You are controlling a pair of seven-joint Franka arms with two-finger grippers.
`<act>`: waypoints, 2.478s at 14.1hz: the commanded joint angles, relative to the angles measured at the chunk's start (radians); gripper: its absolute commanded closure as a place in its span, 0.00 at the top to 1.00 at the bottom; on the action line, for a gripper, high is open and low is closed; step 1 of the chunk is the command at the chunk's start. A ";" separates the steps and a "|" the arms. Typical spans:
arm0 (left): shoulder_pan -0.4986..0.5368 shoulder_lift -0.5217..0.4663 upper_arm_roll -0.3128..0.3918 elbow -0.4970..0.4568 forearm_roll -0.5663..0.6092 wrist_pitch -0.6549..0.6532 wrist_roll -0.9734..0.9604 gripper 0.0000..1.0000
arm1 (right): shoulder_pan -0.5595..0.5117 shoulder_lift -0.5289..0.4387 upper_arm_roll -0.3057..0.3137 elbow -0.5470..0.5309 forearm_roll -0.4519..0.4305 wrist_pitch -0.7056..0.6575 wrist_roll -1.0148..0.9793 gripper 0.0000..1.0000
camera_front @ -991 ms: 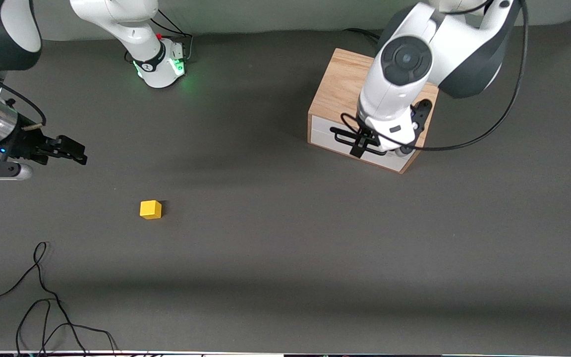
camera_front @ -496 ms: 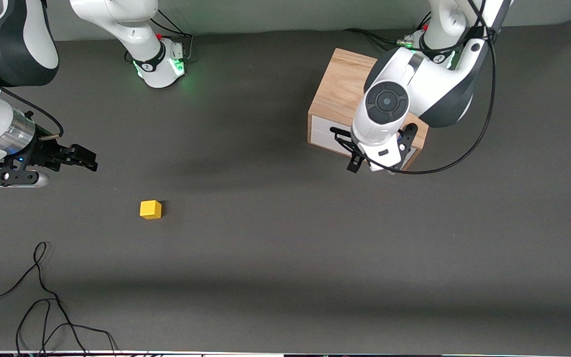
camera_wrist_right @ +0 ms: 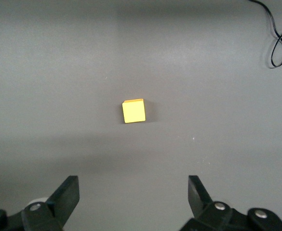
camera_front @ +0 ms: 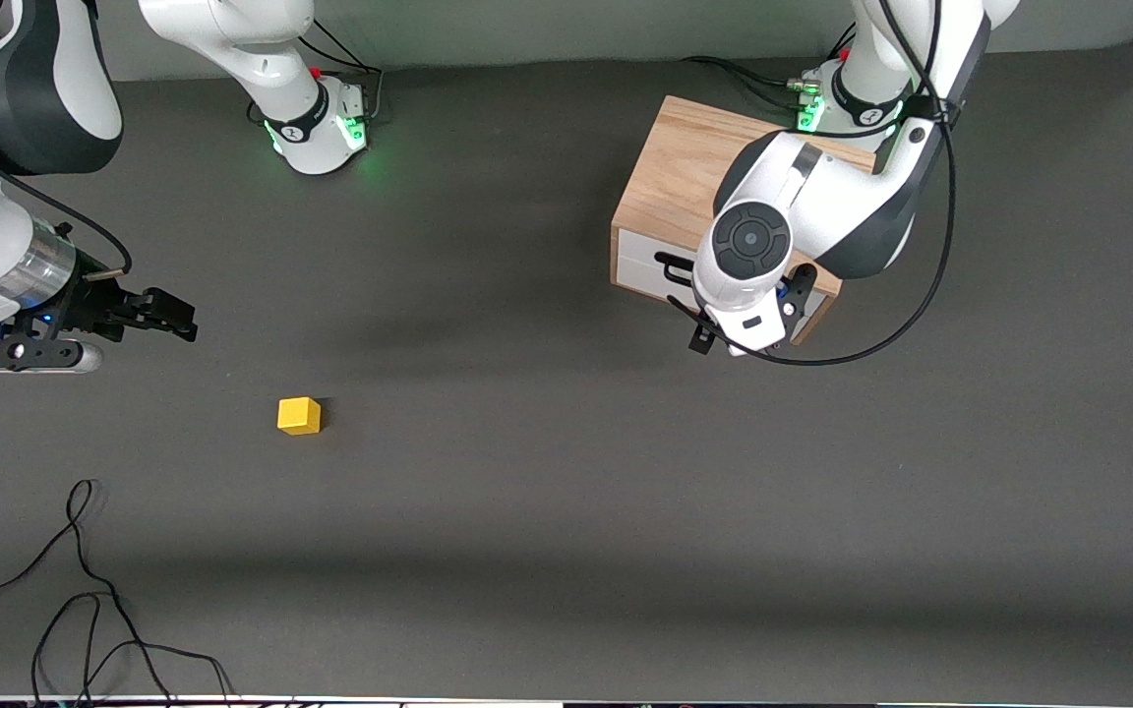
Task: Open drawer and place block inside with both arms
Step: 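Pull the drawer open with the left gripper while the right gripper approaches the cube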
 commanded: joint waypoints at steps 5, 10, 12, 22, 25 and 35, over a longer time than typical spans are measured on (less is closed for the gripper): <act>-0.020 0.029 0.006 -0.045 0.013 0.065 -0.049 1.00 | 0.004 -0.023 -0.001 -0.024 0.005 0.018 0.008 1.00; -0.034 0.062 0.006 -0.044 0.013 0.091 -0.050 1.00 | 0.004 -0.046 -0.001 -0.088 0.005 0.091 0.008 1.00; -0.033 0.063 0.006 -0.036 0.013 0.091 -0.050 1.00 | 0.009 -0.059 0.000 -0.145 0.005 0.154 0.007 1.00; -0.022 0.091 0.009 0.011 0.015 0.111 -0.034 1.00 | 0.027 -0.006 0.002 -0.222 0.003 0.318 0.008 1.00; -0.022 0.117 0.009 0.039 0.018 0.131 -0.032 1.00 | 0.027 -0.001 0.002 -0.233 0.003 0.337 0.008 1.00; -0.023 0.215 0.007 0.192 0.030 0.134 -0.031 1.00 | 0.027 0.023 0.002 -0.235 0.003 0.364 0.005 1.00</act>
